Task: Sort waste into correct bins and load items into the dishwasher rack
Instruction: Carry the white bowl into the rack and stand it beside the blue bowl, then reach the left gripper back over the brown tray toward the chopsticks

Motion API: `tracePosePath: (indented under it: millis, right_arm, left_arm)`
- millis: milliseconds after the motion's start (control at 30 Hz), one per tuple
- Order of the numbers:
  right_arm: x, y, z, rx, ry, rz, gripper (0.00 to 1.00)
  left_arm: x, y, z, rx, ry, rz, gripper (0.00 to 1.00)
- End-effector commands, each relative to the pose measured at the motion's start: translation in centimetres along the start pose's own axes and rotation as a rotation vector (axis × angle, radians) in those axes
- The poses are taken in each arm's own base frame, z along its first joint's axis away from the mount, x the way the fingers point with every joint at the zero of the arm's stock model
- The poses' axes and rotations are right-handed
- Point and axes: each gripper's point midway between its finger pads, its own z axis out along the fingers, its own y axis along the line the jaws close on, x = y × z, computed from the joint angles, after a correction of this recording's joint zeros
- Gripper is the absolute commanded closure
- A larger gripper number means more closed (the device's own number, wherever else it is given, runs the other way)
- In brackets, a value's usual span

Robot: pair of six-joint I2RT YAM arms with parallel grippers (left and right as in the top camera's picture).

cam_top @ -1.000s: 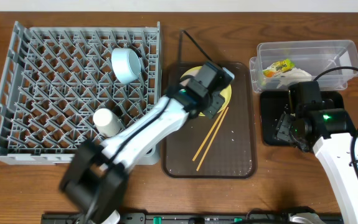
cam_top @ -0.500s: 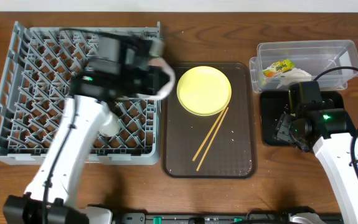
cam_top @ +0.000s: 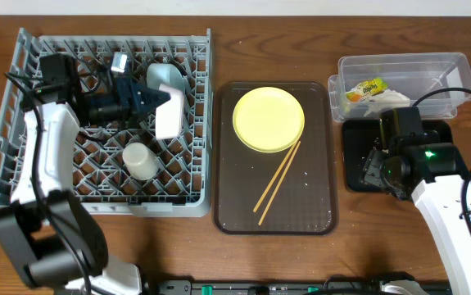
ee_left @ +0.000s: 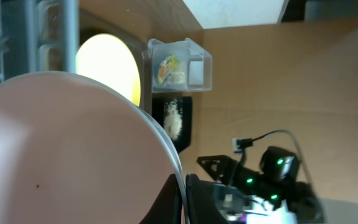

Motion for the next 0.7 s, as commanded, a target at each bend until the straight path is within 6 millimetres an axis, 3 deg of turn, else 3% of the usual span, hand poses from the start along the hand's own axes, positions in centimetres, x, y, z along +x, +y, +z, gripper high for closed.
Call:
tracePosePath:
  millis: [0,133,300,433,467,500,533,667]
  right_arm:
    - [-0.4,-0.4,-0.4,0.007,-0.024,0.026,0.27]
    - [-0.4,-0.4,-0.4,0.007,-0.024,0.026,0.28]
    - [-0.4,-0.4,-0.4,0.007,-0.024,0.026,0.28]
    - [-0.4,-0.4,-0.4,0.007,-0.024,0.026,0.27]
    - [-0.4,-0.4,-0.4,0.007,-0.024,0.026,0.27]
    - [-0.4,-0.4,-0.4,0.007,-0.024,0.026,0.27]
    - [-0.4,-0.4,-0.4,0.007,-0.024,0.026,0.27]
    - [-0.4,-0.4,-0.4,0.007,-0.024,0.026,0.27]
  left_arm:
    - [-0.4,0.9,-0.2,0.095,0.018,-0.095,0.94]
    - [-0.9,2.7,-0.2,0.089,0.015,-0.149,0.94]
    - [-1.5,6.4,-0.8,-0.047,-0.016,-0.198,0.94]
    - [-2.0,7.4,-1.8,-0.081,-0.048,-0.207,0.93]
    - [-2.1,7.7,-2.1,-0.095,-0.058,-0.209,0.85]
    - [-2.2,8.2,-2.4,-0.115,-0.067,-0.211,0.65]
    - [-2.4,8.7,-2.8,-0.141,-0.078,-0.216,0.51]
    - [-2.6,10.2,-3.9,-0.209,-0.108,-0.228,0.32]
